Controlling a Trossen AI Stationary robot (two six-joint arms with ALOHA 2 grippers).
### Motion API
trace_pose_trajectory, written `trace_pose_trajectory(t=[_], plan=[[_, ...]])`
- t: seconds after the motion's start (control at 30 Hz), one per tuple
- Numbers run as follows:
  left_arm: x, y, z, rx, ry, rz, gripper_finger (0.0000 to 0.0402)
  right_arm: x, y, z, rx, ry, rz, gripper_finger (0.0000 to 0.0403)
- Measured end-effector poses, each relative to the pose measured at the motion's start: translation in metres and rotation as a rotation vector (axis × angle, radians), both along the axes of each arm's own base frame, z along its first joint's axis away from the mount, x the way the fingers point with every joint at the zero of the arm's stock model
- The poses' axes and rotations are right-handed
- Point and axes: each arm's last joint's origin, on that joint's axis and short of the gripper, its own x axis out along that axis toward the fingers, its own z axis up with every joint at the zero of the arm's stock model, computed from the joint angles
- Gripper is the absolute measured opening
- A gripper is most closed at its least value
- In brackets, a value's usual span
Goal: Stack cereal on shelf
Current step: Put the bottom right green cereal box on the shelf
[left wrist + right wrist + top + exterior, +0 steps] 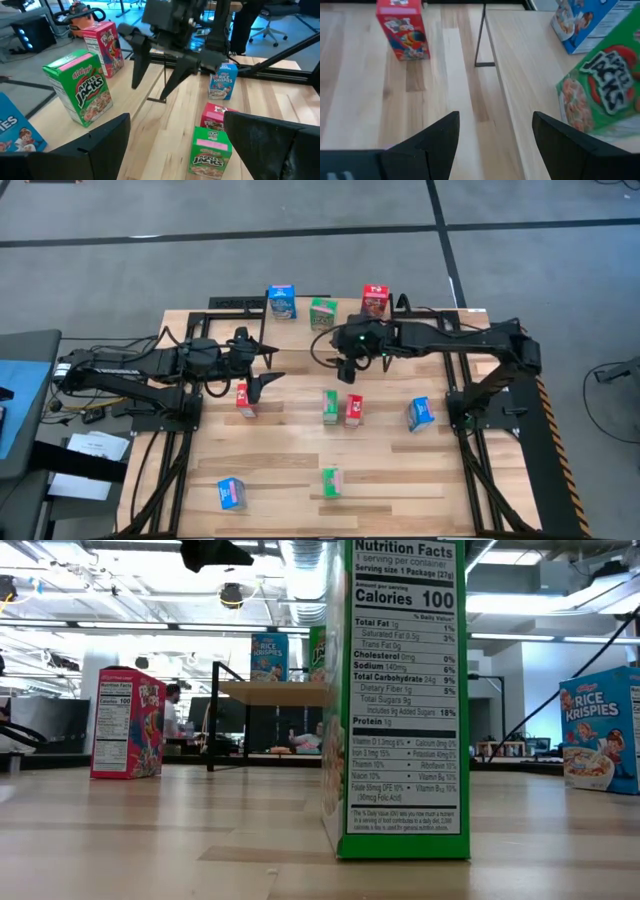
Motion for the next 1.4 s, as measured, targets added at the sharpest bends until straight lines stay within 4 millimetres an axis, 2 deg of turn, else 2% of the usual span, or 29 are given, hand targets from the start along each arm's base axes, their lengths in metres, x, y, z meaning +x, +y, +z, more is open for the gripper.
trace_pose_trajectory(t=[0.17,0.47,0.7,1.4], plan=[[0.000,0.000,-0.001,0.004,0.009,0.005,0.0311,0.018,-0.006,-0.015,-0.016,-0.037,-0.011,0.0276],[-0.001,0.000,-0.003,0.006,0.037,0.013,0.0311,0.036,-0.003,-0.037,-0.133,0.005,-0.107,0.0276],[-0.001,0.000,-0.004,0.006,0.047,0.013,0.0311,0.036,-0.005,-0.036,-0.182,-0.005,-0.224,0.0276],[-0.001,0.001,-0.004,0.026,0.053,0.016,0.0311,0.031,-0.014,-0.035,-0.280,0.016,-0.419,0.0276]])
